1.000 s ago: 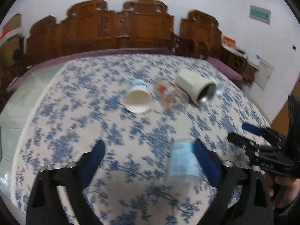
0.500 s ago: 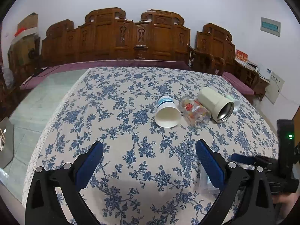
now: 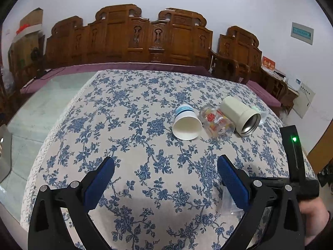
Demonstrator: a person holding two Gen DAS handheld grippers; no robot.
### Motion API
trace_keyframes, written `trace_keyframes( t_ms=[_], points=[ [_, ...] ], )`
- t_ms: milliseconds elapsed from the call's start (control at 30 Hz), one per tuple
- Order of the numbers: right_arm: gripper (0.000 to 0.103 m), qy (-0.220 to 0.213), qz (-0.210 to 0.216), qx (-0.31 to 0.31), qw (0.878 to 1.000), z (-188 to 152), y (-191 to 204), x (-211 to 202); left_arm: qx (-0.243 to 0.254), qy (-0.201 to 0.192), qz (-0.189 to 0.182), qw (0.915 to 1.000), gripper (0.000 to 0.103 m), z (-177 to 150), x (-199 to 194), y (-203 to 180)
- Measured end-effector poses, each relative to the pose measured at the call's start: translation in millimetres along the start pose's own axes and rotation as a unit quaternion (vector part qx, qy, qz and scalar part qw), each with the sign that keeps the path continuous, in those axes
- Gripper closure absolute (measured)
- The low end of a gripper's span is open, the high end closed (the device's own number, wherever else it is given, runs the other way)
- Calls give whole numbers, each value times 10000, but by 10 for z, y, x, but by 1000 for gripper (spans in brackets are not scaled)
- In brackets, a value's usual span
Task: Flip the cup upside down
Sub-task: 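Rotate the clear cup with the right tool and lower it rim-down onto the table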
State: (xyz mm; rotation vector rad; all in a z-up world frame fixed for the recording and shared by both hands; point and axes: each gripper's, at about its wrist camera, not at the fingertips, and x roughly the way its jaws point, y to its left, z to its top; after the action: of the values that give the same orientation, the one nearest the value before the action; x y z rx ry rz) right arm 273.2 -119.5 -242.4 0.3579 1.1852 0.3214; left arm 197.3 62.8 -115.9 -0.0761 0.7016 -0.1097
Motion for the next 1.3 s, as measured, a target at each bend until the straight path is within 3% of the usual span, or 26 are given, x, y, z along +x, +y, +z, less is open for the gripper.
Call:
trace_keyframes(
  t_ms=[100, 267, 400, 500, 667, 900, 1300],
  points=[
    [39, -23, 62, -39, 10000, 14, -7, -20, 2, -4, -5, 10000, 8, -3, 5, 3],
    [40, -835, -167, -795, 9932, 45, 121, -270, 14, 11, -32, 10000, 8, -13, 6, -28],
    [43, -1515, -690, -1631, 9725, 70, 249, -405, 45, 25, -45, 10000, 8, -21, 17, -56],
    [43, -1695, -1040, -2007, 9593, 123, 264, -402, 74, 51, -41, 10000, 8, -29, 30, -71],
    [43, -1767, -1400, -2432, 9434, 150, 239, -377, 97, 57, -49, 9999, 8, -27, 31, -86],
    [43, -1674, -1624, -2781, 9318, 68, 276, -403, 115, 63, -56, 9999, 8, -31, 34, -94],
    [39, -1498, -1275, -2566, 9463, 20, 346, -389, 128, 81, -59, 9999, 8, -39, 40, -103]
  ],
)
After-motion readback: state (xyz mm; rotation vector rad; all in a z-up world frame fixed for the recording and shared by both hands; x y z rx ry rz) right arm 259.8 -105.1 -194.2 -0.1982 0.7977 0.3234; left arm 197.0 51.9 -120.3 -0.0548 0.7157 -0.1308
